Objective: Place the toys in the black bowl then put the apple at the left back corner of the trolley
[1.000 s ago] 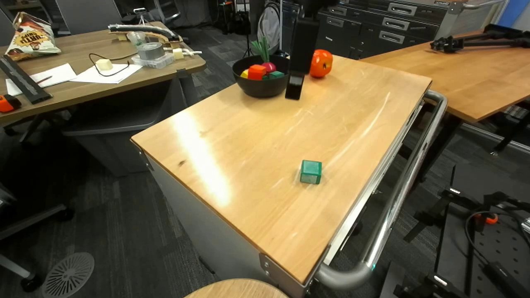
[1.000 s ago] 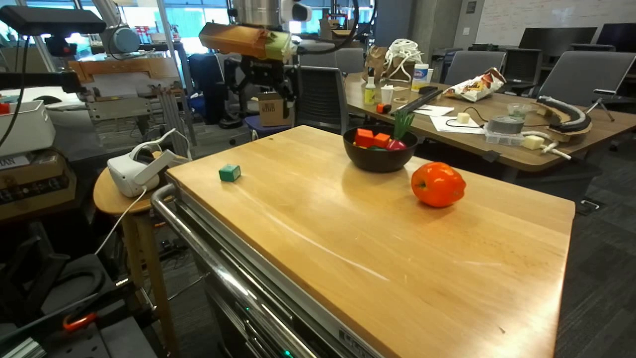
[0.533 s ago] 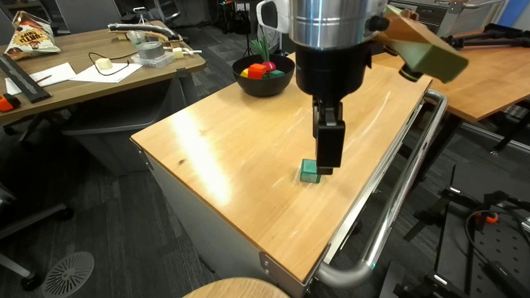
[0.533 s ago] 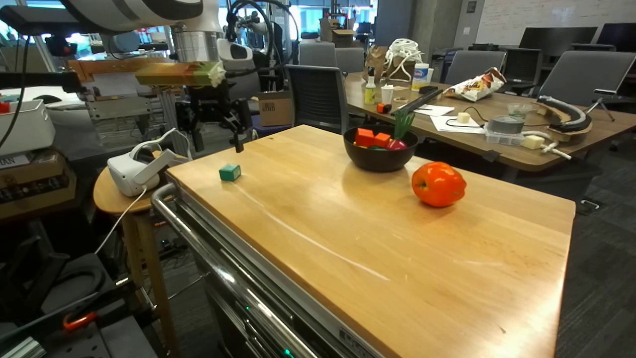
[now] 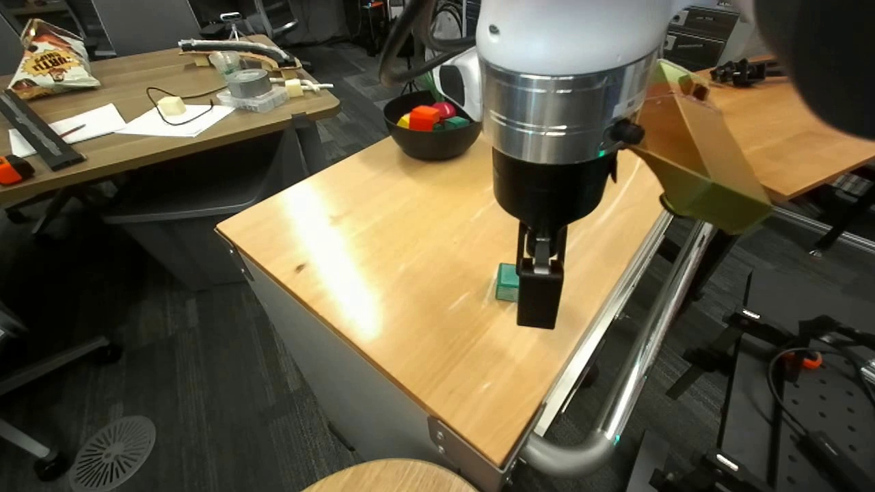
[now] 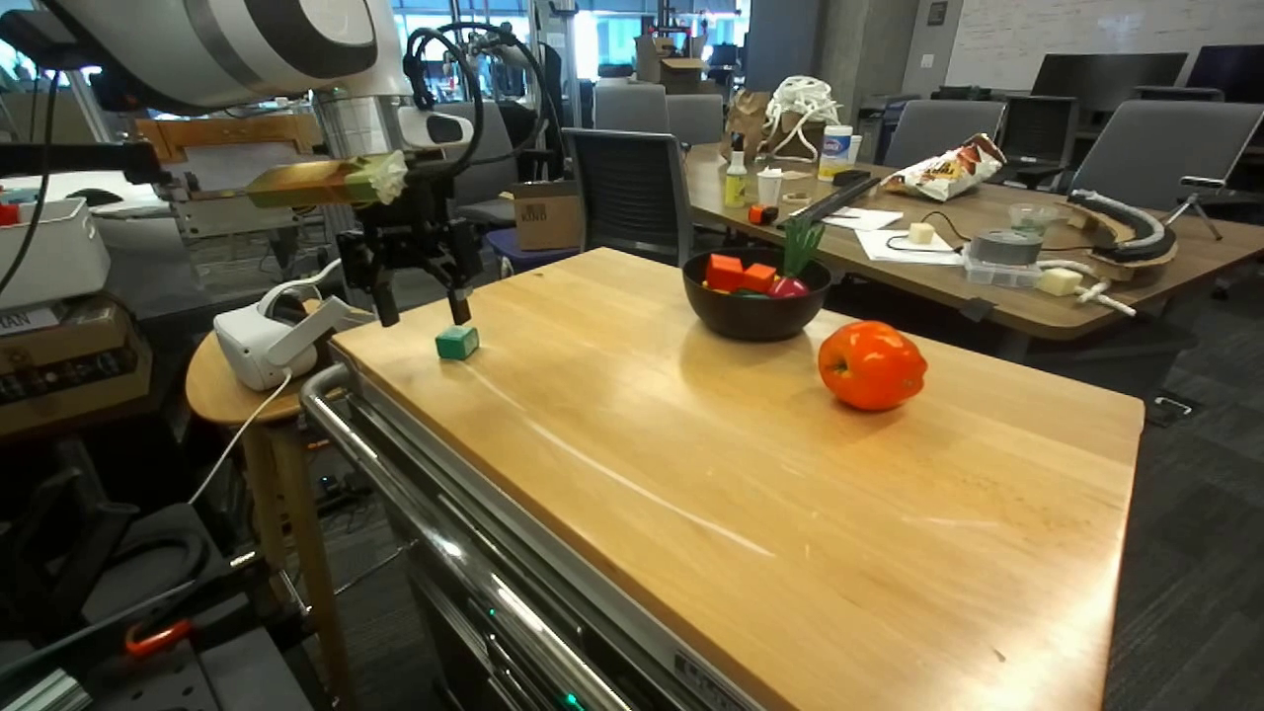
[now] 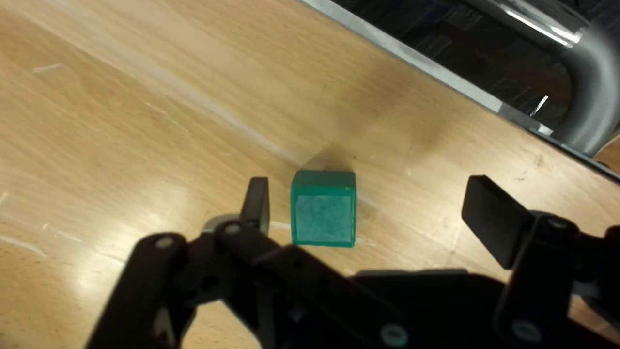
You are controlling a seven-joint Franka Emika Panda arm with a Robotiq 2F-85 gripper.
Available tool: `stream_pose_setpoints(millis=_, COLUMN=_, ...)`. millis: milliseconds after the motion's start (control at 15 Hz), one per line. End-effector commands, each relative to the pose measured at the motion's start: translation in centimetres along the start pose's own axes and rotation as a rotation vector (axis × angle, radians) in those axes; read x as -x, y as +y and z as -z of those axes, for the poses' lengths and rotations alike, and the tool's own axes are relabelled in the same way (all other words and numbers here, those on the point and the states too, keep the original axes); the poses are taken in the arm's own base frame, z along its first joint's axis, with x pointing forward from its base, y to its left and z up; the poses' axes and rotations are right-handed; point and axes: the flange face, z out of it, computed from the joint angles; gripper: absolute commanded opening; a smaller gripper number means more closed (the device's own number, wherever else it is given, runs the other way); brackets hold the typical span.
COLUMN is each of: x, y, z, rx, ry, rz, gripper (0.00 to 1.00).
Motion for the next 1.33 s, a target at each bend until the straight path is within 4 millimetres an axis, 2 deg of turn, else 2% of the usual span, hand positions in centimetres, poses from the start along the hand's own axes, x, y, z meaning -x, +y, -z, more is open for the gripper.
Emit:
stream_pose_setpoints(millis=0, x=-0.6, y=0.3, z=-1.2, rx=0.030, ry=0.060, rz=-0.040, gripper=1.00)
stream_pose_setpoints(millis=67, x=-0.7, y=0.4, z=-1.6, rx=0.030, ry=0.059, rz=-0.042, gripper=1.00)
stream_pose_setpoints(millis=133, x=-0.9, y=0.5, z=-2.1, rx=0.023, ry=0.061, rz=-0.045, gripper=0.91)
stream_pose_setpoints(millis=200, x=-1.0, y=0.6, z=-2.4, rx=0.022, ry=0.064, rz=-0.050, gripper=0.74)
stream_pose_setpoints(millis=400, x=-1.3, y=0.8, z=-3.0, rx=0.006, ry=0.072, rz=-0.056, gripper=0.50)
stream_pose_setpoints(millis=667, x=-1.3, y=1.2, z=-2.3, rx=-0.003, ry=0.110, rz=-0.066, gripper=0.20)
stream_pose_setpoints(millis=800, x=-1.1, y=2.3, z=-1.5, rx=0.014, ry=0.126, rz=-0.075, gripper=0.15)
stream_pose_setpoints(millis=867, x=-1.0, y=3.4, z=-0.8, rx=0.043, ry=0.138, rz=-0.088, gripper=0.13)
stream_pose_setpoints(millis=1000, x=-0.5, y=6.5, z=1.8, rx=0.114, ry=0.211, rz=-0.131, gripper=0.13)
stream_pose_setpoints(millis=1267, x=0.4, y=15.4, z=8.4, rx=0.267, ry=0.317, rz=-0.192, gripper=0.13)
